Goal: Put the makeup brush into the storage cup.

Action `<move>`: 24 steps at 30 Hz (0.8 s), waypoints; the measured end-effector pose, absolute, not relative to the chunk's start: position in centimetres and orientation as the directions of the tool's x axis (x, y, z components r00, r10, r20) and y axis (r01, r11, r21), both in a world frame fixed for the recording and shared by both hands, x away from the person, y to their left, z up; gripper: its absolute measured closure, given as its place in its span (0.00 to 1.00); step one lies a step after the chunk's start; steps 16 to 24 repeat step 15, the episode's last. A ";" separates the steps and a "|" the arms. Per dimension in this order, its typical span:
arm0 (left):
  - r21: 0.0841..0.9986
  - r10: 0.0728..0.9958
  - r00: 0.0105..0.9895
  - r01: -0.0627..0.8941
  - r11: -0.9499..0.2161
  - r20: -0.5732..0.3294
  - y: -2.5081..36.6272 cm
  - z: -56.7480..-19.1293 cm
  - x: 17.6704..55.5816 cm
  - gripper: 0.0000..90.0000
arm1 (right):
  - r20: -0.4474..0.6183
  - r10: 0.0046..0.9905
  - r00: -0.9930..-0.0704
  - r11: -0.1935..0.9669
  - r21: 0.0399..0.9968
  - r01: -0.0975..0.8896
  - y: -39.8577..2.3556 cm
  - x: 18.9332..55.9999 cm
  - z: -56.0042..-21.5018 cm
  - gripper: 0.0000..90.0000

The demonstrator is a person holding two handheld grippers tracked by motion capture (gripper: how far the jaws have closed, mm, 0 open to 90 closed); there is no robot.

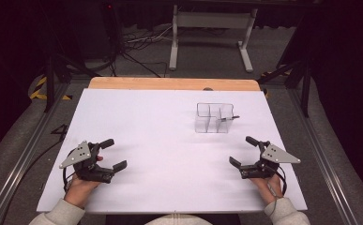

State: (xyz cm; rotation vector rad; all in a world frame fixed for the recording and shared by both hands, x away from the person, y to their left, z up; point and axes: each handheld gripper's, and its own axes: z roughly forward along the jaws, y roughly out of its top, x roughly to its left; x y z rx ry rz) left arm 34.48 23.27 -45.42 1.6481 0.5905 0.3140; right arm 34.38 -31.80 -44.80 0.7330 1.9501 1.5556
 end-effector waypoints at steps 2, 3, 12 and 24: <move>0.979 0.555 0.824 0.188 -0.078 -0.114 23.3 -45.4 34.5 0.02 | -0.072 0.700 -0.711 0.188 0.978 0.086 -31.8 34.4 -44.8 0.00; 0.979 0.555 0.823 0.192 -0.074 -0.119 23.3 -45.5 34.5 0.02 | -0.072 0.700 -0.710 0.189 0.978 0.087 -31.7 34.4 -44.8 0.00; 0.975 0.549 0.826 0.205 -0.083 -0.127 23.2 -45.6 34.6 0.02 | -0.068 0.703 -0.708 0.181 0.980 0.086 -31.8 34.4 -44.8 0.00; 0.975 0.550 0.823 0.210 -0.065 -0.141 23.2 -45.5 34.6 0.01 | -0.064 0.704 -0.707 0.177 0.981 0.086 -31.9 34.3 -44.8 0.00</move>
